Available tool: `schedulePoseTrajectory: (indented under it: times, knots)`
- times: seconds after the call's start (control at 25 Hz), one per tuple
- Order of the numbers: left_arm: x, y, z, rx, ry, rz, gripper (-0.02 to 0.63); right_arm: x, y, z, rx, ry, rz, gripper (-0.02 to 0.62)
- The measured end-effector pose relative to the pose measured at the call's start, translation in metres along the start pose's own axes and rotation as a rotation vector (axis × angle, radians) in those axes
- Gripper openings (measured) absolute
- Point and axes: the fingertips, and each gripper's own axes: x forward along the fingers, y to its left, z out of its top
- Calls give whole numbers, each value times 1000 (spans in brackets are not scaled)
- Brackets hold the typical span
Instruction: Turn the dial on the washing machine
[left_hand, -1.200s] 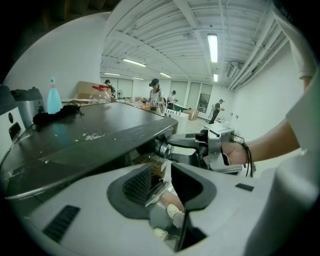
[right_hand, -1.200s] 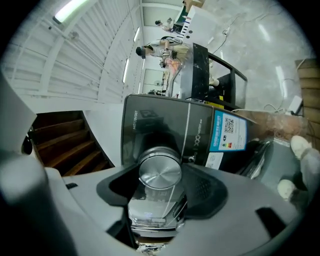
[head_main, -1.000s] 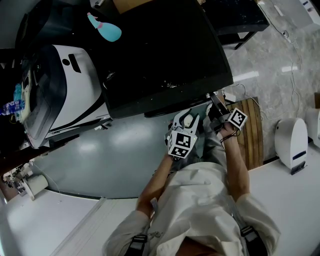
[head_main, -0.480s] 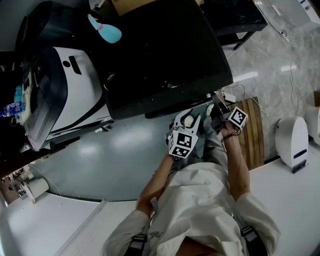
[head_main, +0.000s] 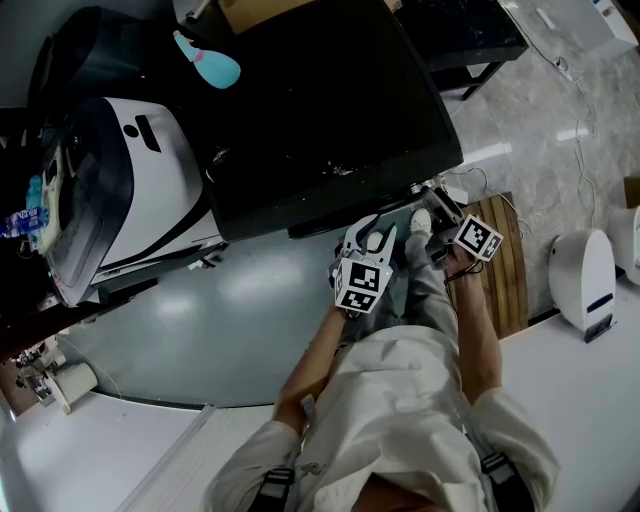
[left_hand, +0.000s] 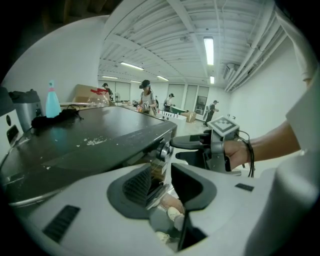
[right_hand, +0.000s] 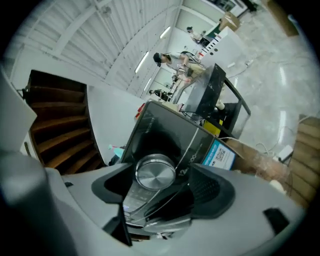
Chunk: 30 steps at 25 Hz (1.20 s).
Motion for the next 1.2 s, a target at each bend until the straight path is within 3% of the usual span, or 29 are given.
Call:
schedulePoseTrajectory:
  times: [0.56,1.0,1.2]
  knots:
    - [3,4,-2,-38,-13,15,130,3,29,-9,-713,134,-217,335]
    - [0,-1,-11,-64,-10,21,130,14,22,-20,-1045,202,-377,333]
    - [-3,0,-15,-72,-6,32,130,16,16,-19,-1150,205,-452,302]
